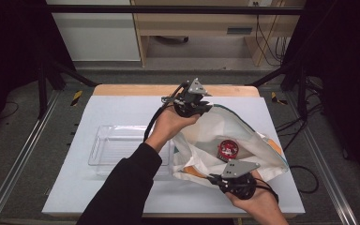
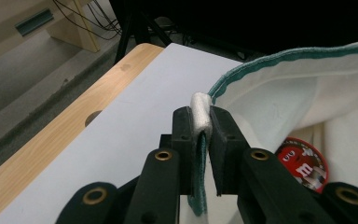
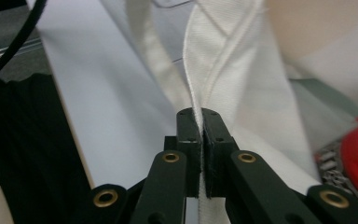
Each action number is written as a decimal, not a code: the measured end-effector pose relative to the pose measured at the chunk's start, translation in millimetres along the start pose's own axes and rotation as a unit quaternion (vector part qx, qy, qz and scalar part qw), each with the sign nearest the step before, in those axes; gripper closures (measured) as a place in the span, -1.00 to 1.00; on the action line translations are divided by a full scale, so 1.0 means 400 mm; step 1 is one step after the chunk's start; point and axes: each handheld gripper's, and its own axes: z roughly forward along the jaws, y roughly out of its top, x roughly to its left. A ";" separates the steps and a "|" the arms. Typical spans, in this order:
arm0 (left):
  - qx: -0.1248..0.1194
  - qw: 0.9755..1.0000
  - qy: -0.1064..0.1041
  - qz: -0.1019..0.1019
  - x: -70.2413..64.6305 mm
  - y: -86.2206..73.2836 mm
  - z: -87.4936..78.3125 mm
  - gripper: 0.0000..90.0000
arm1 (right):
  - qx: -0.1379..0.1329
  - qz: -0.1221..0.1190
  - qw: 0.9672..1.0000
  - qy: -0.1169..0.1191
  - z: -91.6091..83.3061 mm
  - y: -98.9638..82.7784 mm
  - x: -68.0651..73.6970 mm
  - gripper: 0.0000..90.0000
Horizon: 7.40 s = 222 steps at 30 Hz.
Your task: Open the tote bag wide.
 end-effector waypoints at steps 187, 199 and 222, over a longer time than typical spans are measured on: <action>0.005 1.000 0.026 0.001 -0.325 -0.437 -0.063 0.85 | 0.080 0.134 0.946 -0.286 -0.077 -0.135 -0.501 0.82; 0.005 1.000 0.025 -0.002 -0.322 -0.440 -0.063 0.85 | 0.078 0.145 0.945 -0.281 -0.066 -0.161 -0.498 0.78; 0.001 1.000 0.021 -0.010 -0.319 -0.439 -0.064 0.84 | 0.017 0.161 0.945 -0.285 -0.139 -0.141 -0.454 -0.11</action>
